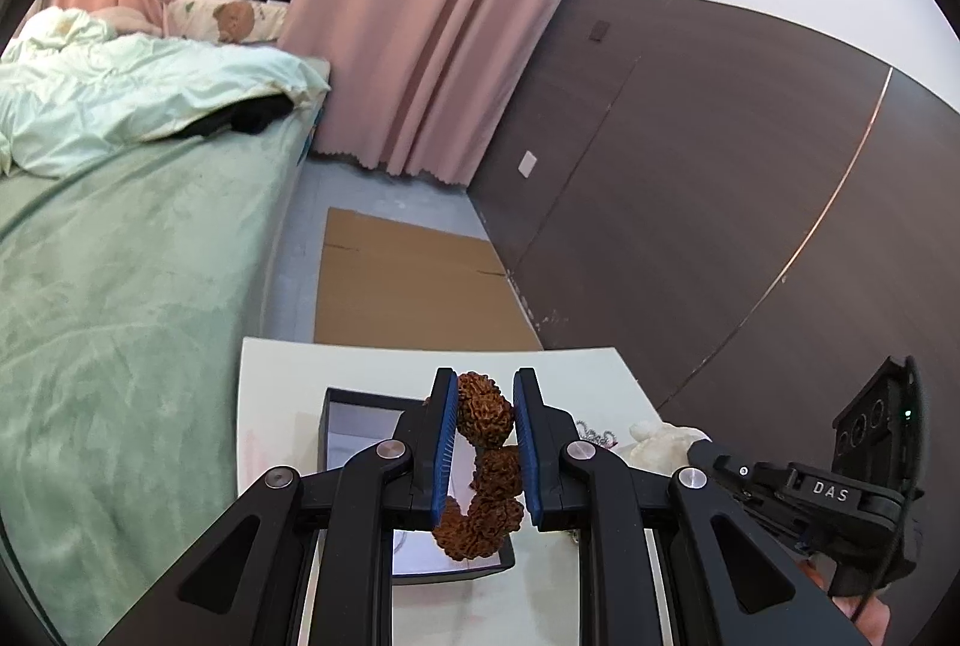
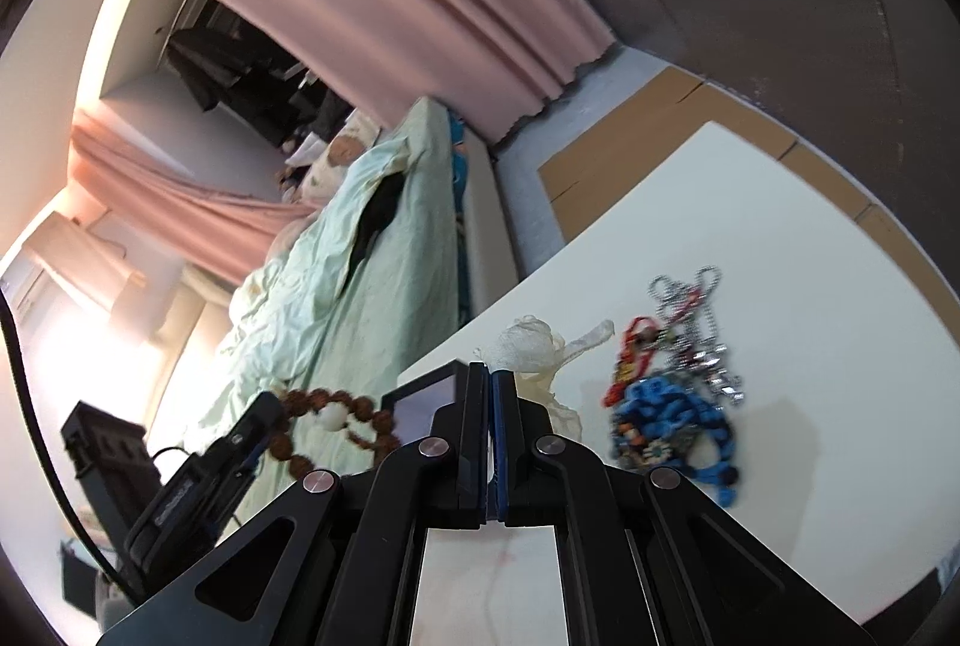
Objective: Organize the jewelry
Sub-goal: 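Carry the bead bracelet with the left tool into the box while the right tool drops the flower in, then lower the right tool onto the blue beaded bracelet and close it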
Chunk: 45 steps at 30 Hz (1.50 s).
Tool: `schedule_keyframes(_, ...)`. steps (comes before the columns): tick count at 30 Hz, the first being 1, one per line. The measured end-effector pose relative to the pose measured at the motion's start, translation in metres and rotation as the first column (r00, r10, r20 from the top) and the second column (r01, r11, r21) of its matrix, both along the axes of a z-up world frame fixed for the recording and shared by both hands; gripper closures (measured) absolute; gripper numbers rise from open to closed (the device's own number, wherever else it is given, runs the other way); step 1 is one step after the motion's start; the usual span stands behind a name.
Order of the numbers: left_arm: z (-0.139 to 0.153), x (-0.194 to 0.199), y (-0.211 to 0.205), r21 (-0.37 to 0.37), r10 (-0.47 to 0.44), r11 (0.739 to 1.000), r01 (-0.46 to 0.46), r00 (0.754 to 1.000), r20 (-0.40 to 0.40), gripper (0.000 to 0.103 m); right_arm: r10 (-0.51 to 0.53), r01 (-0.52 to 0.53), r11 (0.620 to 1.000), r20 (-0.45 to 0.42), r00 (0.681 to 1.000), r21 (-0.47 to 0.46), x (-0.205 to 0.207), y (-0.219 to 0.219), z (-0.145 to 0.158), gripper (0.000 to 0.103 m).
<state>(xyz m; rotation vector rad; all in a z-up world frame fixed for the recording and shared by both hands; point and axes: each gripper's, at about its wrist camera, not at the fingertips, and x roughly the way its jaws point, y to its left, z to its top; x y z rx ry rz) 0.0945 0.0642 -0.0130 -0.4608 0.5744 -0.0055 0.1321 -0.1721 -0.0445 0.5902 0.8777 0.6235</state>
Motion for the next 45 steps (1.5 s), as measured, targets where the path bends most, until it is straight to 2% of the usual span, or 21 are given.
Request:
schedule_keyframes(5, -0.011, 0.009, -0.003, 0.012, -0.019, 1.0, 0.019, 0.999, -0.032, 0.083, 0.031, -0.031, 0.999, -0.004, 1.0, -0.011, 0.0, 0.016, -0.003, 0.1)
schedule_keyframes(7, -0.016, 0.014, -0.003, 0.033, -0.013, 0.999, 0.015, 0.998, -0.068, 0.083, 0.038, -0.038, 0.999, -0.007, 0.999, -0.012, 0.0, 0.019, -0.004, 0.1)
schedule_keyframes(10, -0.02, 0.02, 0.0, 0.07, 0.001, 0.998, 0.007, 0.993, -0.121, 0.077, 0.053, -0.053, 0.999, -0.008, 0.999, -0.004, 0.0, 0.025, -0.005, 0.1)
schedule_keyframes(12, -0.022, 0.02, 0.007, 0.044, -0.004, 0.999, 0.01, 0.992, -0.13, 0.062, 0.07, -0.07, 0.998, -0.003, 0.998, 0.006, 0.0, 0.029, -0.005, 0.1)
schedule_keyframes(13, -0.022, 0.019, 0.011, 0.033, 0.005, 0.999, -0.001, 0.992, -0.129, 0.045, 0.08, -0.08, 0.997, 0.003, 0.997, 0.012, -0.001, 0.032, -0.004, 0.1)
schedule_keyframes(14, -0.022, 0.017, 0.015, 0.03, 0.023, 0.999, -0.019, 0.992, -0.122, 0.034, 0.089, -0.089, 0.996, 0.008, 0.996, 0.018, -0.001, 0.035, -0.003, 0.1)
schedule_keyframes(15, -0.02, 0.015, 0.019, 0.031, 0.039, 0.999, -0.036, 0.993, -0.112, 0.032, 0.1, -0.1, 0.995, 0.016, 0.995, 0.026, -0.001, 0.038, -0.002, 0.1)
schedule_keyframes(28, -0.014, 0.003, 0.062, 0.001, 0.142, 0.99, -0.142, 0.984, -0.112, 0.032, 0.215, -0.22, 0.97, 0.053, 0.975, 0.105, -0.001, 0.084, -0.004, 0.099)
schedule_keyframes(29, -0.014, 0.003, 0.063, 0.0, 0.145, 0.989, -0.145, 0.983, -0.111, 0.032, 0.234, -0.237, 0.966, 0.039, 0.971, 0.101, 0.0, 0.091, -0.007, 0.097)
schedule_keyframes(31, -0.014, 0.002, 0.064, 0.004, 0.151, 0.989, -0.151, 0.982, -0.112, 0.032, 0.264, -0.262, 0.962, -0.017, 0.964, 0.082, 0.003, 0.101, -0.014, 0.067)
schedule_keyframes(32, -0.013, 0.001, 0.064, 0.008, 0.155, 0.988, -0.155, 0.982, -0.111, 0.032, 0.262, -0.259, 0.963, -0.047, 0.964, 0.07, 0.004, 0.103, -0.018, 0.038)
schedule_keyframes(33, -0.012, 0.001, 0.064, 0.011, 0.158, 0.987, -0.158, 0.982, -0.108, 0.032, 0.244, -0.24, 0.968, -0.048, 0.969, 0.071, 0.004, 0.1, -0.02, 0.034)
schedule_keyframes(36, -0.01, -0.001, 0.062, 0.019, 0.161, 0.987, -0.16, 0.982, -0.101, 0.027, 0.209, -0.208, 0.977, -0.039, 0.977, 0.045, 0.004, 0.091, -0.017, 0.033)
schedule_keyframes(38, -0.009, -0.003, 0.061, 0.023, 0.166, 0.986, -0.165, 0.981, -0.095, 0.019, 0.192, -0.191, 0.981, -0.033, 0.981, 0.039, 0.004, 0.083, -0.013, 0.033)
schedule_keyframes(45, -0.007, -0.007, 0.048, 0.028, 0.151, 0.988, -0.149, 0.984, -0.095, 0.017, 0.102, -0.102, 0.994, 0.0, 0.995, -0.038, -0.003, 0.042, -0.001, 0.028)
